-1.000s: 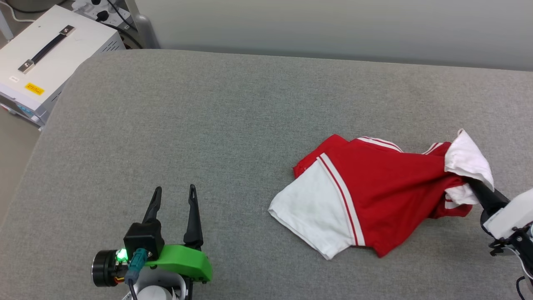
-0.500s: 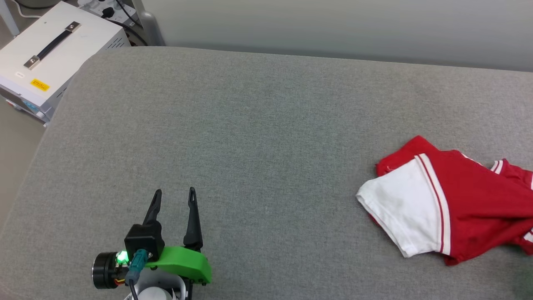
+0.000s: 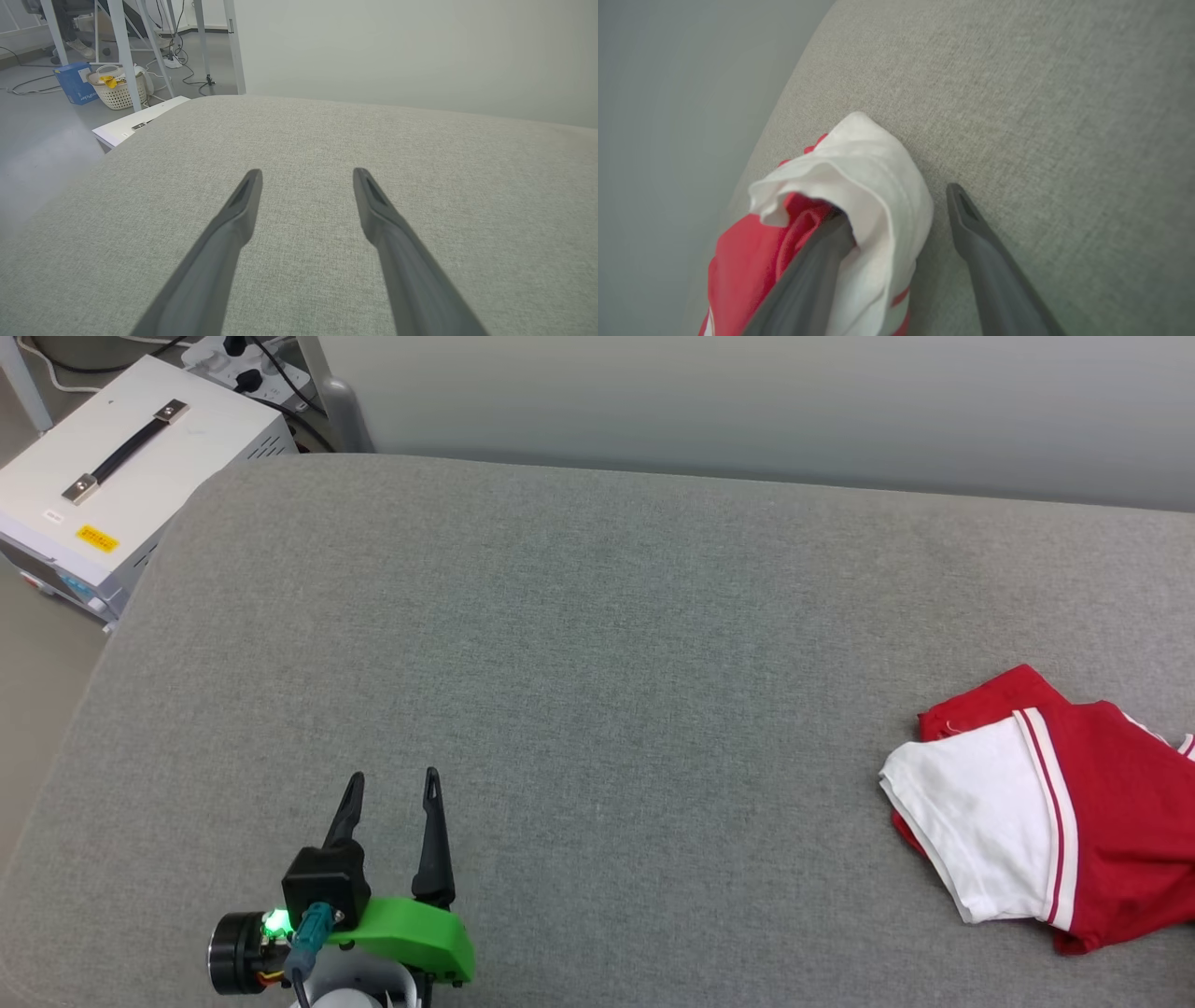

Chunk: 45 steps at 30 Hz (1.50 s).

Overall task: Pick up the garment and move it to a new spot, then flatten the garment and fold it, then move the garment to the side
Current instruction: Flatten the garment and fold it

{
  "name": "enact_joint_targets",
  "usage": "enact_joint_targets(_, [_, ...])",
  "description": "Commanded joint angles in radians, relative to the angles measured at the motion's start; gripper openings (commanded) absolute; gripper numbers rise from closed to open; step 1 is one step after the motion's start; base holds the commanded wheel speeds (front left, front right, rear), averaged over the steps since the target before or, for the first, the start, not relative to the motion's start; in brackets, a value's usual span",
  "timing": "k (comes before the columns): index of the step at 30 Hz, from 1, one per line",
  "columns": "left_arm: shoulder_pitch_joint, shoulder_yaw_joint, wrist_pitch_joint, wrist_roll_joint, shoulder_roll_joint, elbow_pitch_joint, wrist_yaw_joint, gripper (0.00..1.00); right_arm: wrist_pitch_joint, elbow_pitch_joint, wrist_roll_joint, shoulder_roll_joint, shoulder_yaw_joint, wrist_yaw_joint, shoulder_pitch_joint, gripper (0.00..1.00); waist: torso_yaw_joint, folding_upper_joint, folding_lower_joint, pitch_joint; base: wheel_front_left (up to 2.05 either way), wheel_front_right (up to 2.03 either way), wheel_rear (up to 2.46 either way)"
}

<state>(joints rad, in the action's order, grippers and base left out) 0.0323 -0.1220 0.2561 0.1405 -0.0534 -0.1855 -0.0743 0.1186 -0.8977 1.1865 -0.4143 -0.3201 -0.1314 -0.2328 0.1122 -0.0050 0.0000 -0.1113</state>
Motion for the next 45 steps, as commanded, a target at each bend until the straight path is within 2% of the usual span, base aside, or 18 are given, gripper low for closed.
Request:
enact_joint_targets(1, [-0.020, 0.002, 0.006, -0.012, 0.003, -0.004, 0.005, 1.00, 0.045, 0.010, -0.039, -0.013, 0.011, 0.001, 0.017, 1.00, 0.001, 0.0050, 0.0000, 0.009, 0.00, 0.00, 0.00])
enact_joint_targets(5, [-0.032, 0.010, 0.006, -0.020, 0.003, -0.003, 0.008, 1.00, 0.132, 0.084, -0.205, -0.041, 0.032, 0.001, 0.055, 1.00, -0.003, 0.0050, 0.0000, 0.029, 0.00, 0.00, 0.00])
enact_joint_targets(9, [-0.042, 0.016, 0.006, -0.027, 0.003, 0.004, 0.010, 1.00, 0.142, 0.224, -0.401, -0.040, -0.036, 0.001, 0.067, 1.00, -0.012, 0.0050, 0.0000, 0.043, 0.00, 0.00, 0.00])
enact_joint_targets(14, [-0.046, 0.014, 0.006, -0.034, 0.003, 0.009, 0.017, 1.00, 0.139, 0.512, -0.661, 0.046, -0.106, 0.001, 0.070, 1.00, -0.015, 0.0050, 0.0000, 0.053, 0.00, 0.00, 0.00])
enact_joint_targets(17, [-0.046, 0.013, 0.006, -0.037, 0.003, 0.012, 0.017, 1.00, 0.072, 0.712, -0.796, 0.095, -0.079, 0.001, 0.071, 1.00, -0.013, 0.0050, 0.0000, 0.052, 0.00, 0.00, 0.00])
enact_joint_targets(19, [-0.045, 0.011, 0.006, -0.037, 0.003, 0.016, 0.017, 1.00, -0.006, 0.860, -0.879, 0.113, -0.024, 0.001, 0.071, 1.00, -0.011, 0.0050, 0.0000, 0.050, 0.00, 0.00, 0.00])
enact_joint_targets(23, [-0.042, 0.008, 0.006, -0.037, 0.003, 0.020, 0.016, 1.00, -0.178, 1.052, -0.971, 0.085, 0.121, 0.001, 0.076, 1.00, -0.004, 0.0050, 0.0000, 0.044, 0.00, 0.00, 0.00])
enact_joint_targets(26, [-0.039, 0.006, 0.006, -0.036, 0.003, 0.023, 0.016, 1.00, -0.316, 1.120, -0.971, 0.030, 0.233, 0.001, 0.075, 1.00, 0.003, 0.0050, 0.0000, 0.040, 0.00, 0.00, 0.00])
enact_joint_targets(31, [-0.034, 0.002, 0.006, -0.033, 0.003, 0.031, 0.012, 1.00, -0.598, 1.147, -0.875, -0.111, 0.412, 0.001, 0.082, 1.00, 0.014, 0.0050, 0.0000, 0.034, 0.00, 0.00, 0.00])
enact_joint_targets(33, [-0.032, 0.000, 0.006, -0.032, 0.003, 0.035, 0.010, 1.00, -0.701, 1.142, -0.829, -0.162, 0.459, 0.001, 0.085, 1.00, 0.018, 0.0050, 0.0000, 0.032, 0.00, 0.00, 0.00])
enact_joint_targets(37, [-0.025, -0.006, 0.006, -0.027, 0.003, 0.040, 0.007, 1.00, -0.855, 1.097, -0.704, -0.216, 0.513, 0.001, 0.094, 1.00, 0.028, 0.0050, 0.0000, 0.017, 0.00, 0.00, 0.00])
enact_joint_targets(41, [-0.011, -0.013, 0.006, -0.019, 0.003, 0.043, 0.004, 1.00, -0.934, 1.037, -0.623, -0.256, 0.575, 0.001, 0.119, 1.00, 0.043, 0.0050, 0.0000, -0.006, 0.00, 0.00, 0.00])
enact_joint_targets(45, [0.002, -0.017, 0.006, -0.013, 0.003, 0.045, 0.001, 1.00, -0.928, 0.969, -0.592, -0.253, 0.620, 0.001, 0.122, 1.00, 0.055, 0.0050, 0.0000, -0.036, 0.00, 0.00, 0.00])
